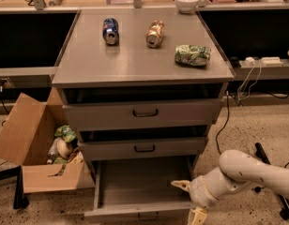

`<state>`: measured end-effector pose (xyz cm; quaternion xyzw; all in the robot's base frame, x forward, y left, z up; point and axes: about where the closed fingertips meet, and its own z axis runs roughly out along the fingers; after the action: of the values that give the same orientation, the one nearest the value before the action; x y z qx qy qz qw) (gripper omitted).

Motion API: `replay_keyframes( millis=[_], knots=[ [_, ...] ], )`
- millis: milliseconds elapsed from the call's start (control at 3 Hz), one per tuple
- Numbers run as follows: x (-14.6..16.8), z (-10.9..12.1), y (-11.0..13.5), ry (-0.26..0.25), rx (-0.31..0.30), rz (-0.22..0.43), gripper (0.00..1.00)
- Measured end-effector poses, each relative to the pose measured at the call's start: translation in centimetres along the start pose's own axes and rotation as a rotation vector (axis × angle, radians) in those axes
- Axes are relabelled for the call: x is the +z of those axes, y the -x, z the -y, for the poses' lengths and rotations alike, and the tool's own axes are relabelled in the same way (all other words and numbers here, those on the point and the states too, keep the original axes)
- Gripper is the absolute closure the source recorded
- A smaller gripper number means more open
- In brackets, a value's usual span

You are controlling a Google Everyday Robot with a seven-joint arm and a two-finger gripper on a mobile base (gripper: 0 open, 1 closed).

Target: Close bottom drawer

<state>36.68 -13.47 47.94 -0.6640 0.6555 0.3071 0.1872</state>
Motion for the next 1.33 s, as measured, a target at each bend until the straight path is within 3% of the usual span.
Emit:
replay_keyframes(
  millis=[333, 667, 1000, 1333],
  knots=[
    [0.0, 0.0, 0.0, 0.000, 0.000, 0.000, 0.00],
    [1.5, 1.0, -2.6, -0.010, -0.021, 0.008, 0.00],
    [3.5, 2.3, -6.5, 0.012, -0.038, 0.019, 0.00],
    [6.8, 3.7, -10.4, 0.062, -0.015, 0.039, 0.00]
  ],
)
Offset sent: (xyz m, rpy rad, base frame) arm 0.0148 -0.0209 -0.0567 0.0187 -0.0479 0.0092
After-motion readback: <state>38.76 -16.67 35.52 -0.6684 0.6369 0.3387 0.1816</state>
